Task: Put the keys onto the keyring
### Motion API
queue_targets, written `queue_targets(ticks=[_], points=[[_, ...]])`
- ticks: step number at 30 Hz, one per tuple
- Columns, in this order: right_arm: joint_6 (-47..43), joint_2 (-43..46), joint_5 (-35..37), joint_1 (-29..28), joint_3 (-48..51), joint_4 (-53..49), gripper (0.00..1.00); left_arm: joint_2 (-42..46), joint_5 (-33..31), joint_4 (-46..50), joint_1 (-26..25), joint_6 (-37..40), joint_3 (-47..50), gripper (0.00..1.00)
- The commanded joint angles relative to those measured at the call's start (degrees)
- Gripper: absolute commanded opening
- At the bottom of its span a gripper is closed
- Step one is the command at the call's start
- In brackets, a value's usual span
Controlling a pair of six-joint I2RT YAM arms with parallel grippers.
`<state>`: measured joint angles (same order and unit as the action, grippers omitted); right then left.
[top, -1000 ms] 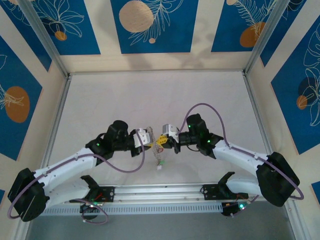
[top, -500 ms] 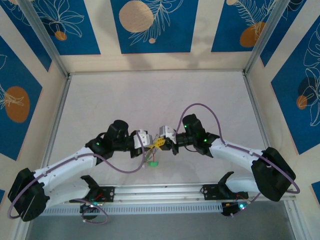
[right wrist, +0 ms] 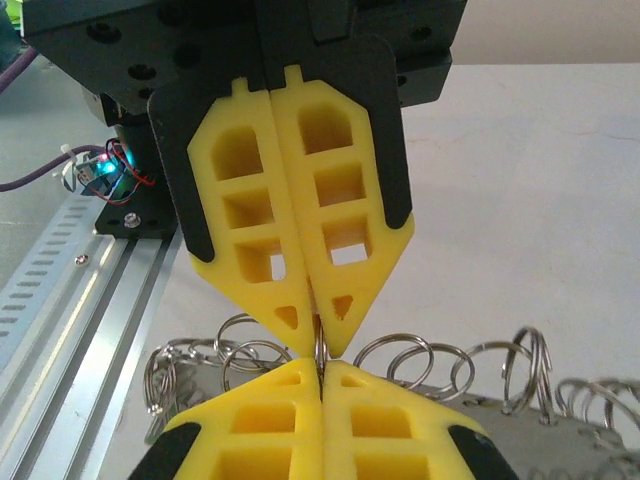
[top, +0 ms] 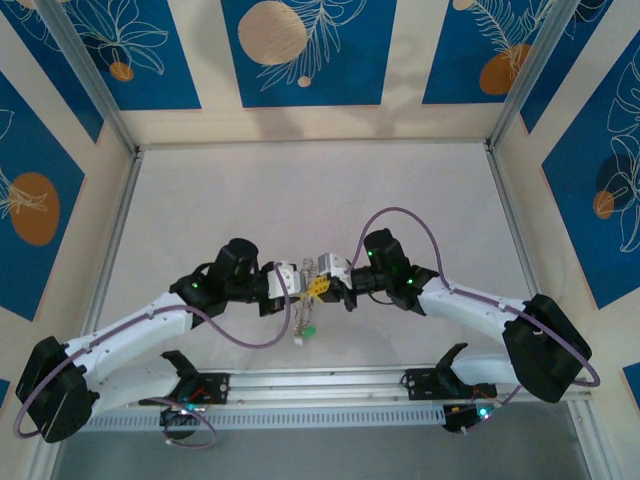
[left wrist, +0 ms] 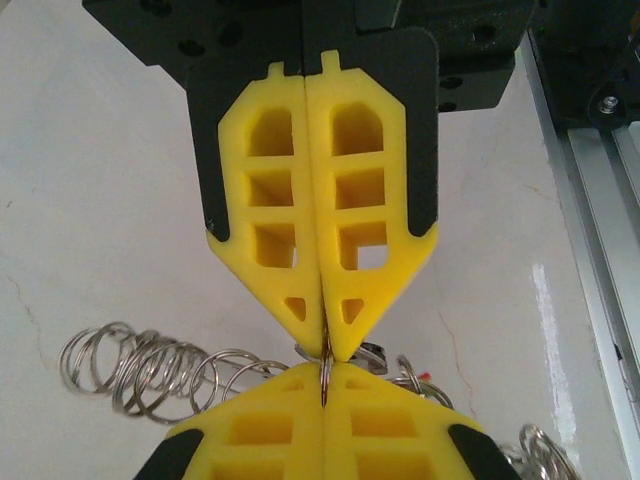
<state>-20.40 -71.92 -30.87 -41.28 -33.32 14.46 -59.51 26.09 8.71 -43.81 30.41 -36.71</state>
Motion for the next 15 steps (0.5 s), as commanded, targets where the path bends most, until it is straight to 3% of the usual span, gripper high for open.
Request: queue_targets(ticks=[1,3,9,15], points=[[-1.3,0.2,-1.1,0.4,-1.2,0.9,0.07,0.3,-0.8,3.1,-0.5,0.4,-1.4,0.0],[-1.4,0.4,-0.6,0.4,-0.5,1.1,0.16,0.8,-0.6,2.8,-0.5,0.4,-1.3,0.0],[-1.2,1.0,-0.8,1.1,0.2,0.8,0.2,1.2,0.6,3.5,-0.5,1.6,-2.0,0.0],[-1.5,0.1,-3.2,1.6,-0.9,-1.3,0.31,1.5,1.0,3.1,-0.5,2.1,-2.1,0.0]])
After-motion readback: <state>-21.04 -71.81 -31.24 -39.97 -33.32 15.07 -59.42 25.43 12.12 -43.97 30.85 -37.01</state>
